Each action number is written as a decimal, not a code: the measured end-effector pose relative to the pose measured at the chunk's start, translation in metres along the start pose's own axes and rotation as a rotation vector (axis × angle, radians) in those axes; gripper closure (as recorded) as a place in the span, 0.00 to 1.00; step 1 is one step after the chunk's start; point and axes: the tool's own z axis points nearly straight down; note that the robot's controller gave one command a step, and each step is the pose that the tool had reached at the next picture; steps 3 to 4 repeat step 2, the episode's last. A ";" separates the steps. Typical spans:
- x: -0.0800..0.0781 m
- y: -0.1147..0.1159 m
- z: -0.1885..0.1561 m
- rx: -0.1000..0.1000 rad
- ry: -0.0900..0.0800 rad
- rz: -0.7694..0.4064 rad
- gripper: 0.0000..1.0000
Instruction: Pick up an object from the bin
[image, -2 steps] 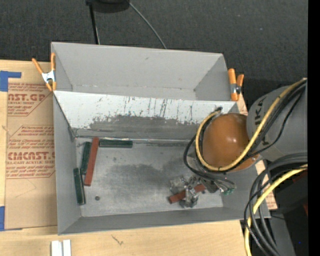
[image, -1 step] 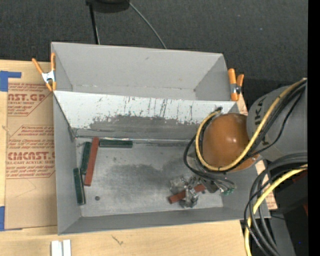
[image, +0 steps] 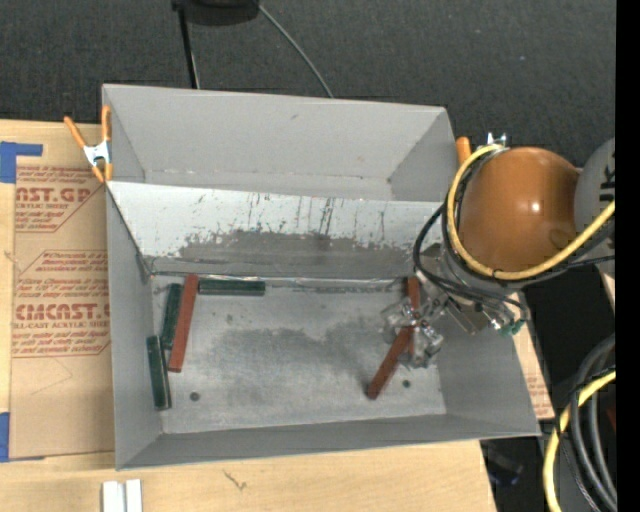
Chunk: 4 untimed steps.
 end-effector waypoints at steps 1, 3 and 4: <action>0.000 0.000 0.000 0.000 0.000 0.000 1.00; 0.005 -0.001 -0.025 -0.006 0.006 -0.134 1.00; 0.005 -0.001 -0.025 -0.006 0.006 -0.134 1.00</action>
Offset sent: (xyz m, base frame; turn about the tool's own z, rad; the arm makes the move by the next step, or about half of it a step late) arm -0.0089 -0.0268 0.1340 -0.5897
